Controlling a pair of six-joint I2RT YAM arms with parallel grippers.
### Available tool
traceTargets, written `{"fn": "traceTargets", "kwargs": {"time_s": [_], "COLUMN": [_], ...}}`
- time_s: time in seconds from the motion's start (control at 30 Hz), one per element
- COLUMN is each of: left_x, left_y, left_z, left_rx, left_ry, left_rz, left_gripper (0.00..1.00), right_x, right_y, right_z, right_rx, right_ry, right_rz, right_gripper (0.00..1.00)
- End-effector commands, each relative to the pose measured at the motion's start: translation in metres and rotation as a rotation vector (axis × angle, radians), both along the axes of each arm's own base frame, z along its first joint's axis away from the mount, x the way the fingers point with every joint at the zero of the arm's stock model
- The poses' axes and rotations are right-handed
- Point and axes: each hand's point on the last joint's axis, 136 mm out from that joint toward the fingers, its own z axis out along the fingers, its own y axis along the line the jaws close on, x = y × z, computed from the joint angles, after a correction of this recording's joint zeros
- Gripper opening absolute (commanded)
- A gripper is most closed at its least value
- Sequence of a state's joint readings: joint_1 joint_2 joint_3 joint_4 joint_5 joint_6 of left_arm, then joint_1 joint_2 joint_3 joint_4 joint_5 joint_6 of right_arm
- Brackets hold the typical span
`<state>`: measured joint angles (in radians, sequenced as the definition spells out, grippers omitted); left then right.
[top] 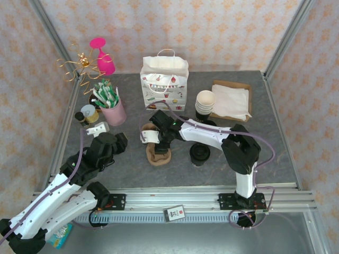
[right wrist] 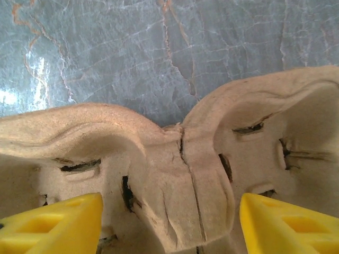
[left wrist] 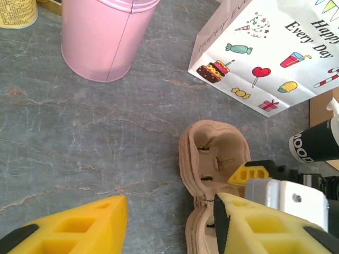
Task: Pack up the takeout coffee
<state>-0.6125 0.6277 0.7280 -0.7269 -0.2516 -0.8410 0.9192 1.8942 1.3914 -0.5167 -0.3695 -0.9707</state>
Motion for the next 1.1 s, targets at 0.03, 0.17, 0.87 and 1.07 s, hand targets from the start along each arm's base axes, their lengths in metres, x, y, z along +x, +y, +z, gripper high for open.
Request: {"fn": "traceTargets", "kwargs": {"time_s": [0.03,0.17,0.87,1.07], "left_x": [0.000,0.001,0.004,0.002], "left_y": [0.007,0.006,0.001,0.000], "left_z": [-0.004,-0.004,-0.002,-0.004], "left_rx": [0.023,0.020,0.006,0.004], "left_ry": [0.008,0.009,0.003,0.016], "left_rz": [0.033,0.027,0.015,0.007], "left_gripper": [0.50,0.50,0.50,0.51], "right_x": [0.006,0.006,0.001,-0.008], "right_y": [0.007,0.009,0.017,0.019], "right_z": [0.003,0.005,0.039,0.046], "right_rx": [0.021,0.020,0.103,0.152], "right_ry": [-0.012,-0.010,0.004,0.055], "right_rz": [0.011,0.014,-0.023,-0.081], "right_gripper": [0.60,0.52,0.36,0.37]}}
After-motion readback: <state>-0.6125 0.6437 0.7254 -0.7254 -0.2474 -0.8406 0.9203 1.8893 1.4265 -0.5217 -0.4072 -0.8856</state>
